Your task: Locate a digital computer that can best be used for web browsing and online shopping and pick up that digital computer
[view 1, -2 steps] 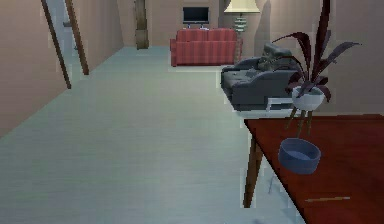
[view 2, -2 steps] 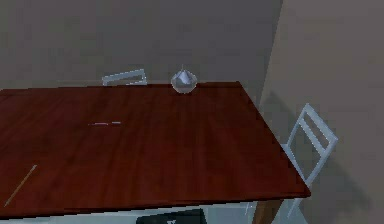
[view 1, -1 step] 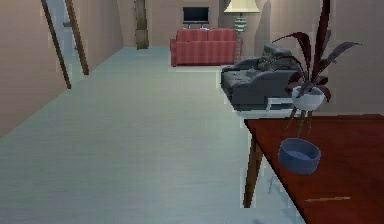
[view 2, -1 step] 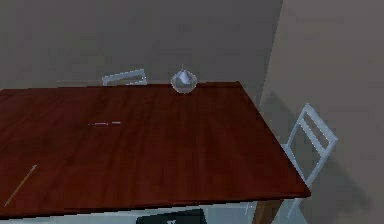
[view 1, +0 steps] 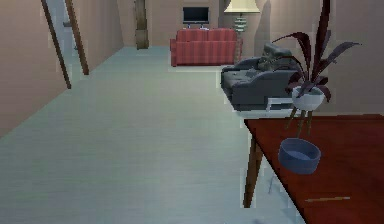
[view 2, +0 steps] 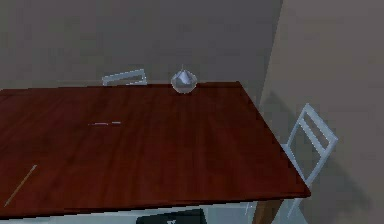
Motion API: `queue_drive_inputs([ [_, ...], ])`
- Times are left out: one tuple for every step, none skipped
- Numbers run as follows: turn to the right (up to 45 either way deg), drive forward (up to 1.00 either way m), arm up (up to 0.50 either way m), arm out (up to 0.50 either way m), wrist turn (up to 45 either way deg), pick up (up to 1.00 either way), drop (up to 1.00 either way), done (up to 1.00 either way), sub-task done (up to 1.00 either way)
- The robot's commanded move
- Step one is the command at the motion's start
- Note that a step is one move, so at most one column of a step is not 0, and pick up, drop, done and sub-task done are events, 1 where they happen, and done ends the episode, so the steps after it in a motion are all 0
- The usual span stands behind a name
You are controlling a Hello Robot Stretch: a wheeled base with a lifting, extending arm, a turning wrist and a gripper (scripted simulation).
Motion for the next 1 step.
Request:
queue_drive_inputs([
  [0.0,0.0,0.0,0.0,0.0,0.0,0.0,1.0,0.0],
])
